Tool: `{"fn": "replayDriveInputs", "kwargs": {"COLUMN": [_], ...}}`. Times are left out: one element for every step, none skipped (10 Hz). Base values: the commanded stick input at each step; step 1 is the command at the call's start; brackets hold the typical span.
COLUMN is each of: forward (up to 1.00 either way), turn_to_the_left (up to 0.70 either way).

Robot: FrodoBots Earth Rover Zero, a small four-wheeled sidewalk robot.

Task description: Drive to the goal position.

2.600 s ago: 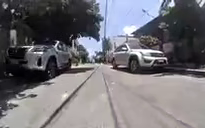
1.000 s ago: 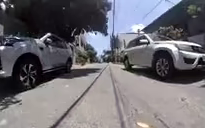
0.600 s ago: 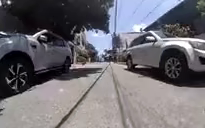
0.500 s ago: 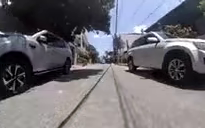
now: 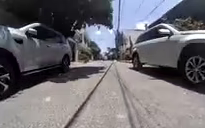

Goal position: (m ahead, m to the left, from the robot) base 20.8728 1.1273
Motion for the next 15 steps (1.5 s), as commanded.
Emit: {"fn": "replayDriveInputs", "kwargs": {"forward": [1.00, 1.00, 1.00, 1.00, 1.00, 1.00, 1.00, 1.00, 1.00, 1.00, 1.00, 1.00, 1.00, 1.00, 1.00], "turn_to_the_left": [0.01, 0.01, 0.01, 0.01, 0.01, 0.01, 0.01, -0.02, -0.33, -0.39, -0.12, 0.01, 0.01, -0.17, -0.39]}}
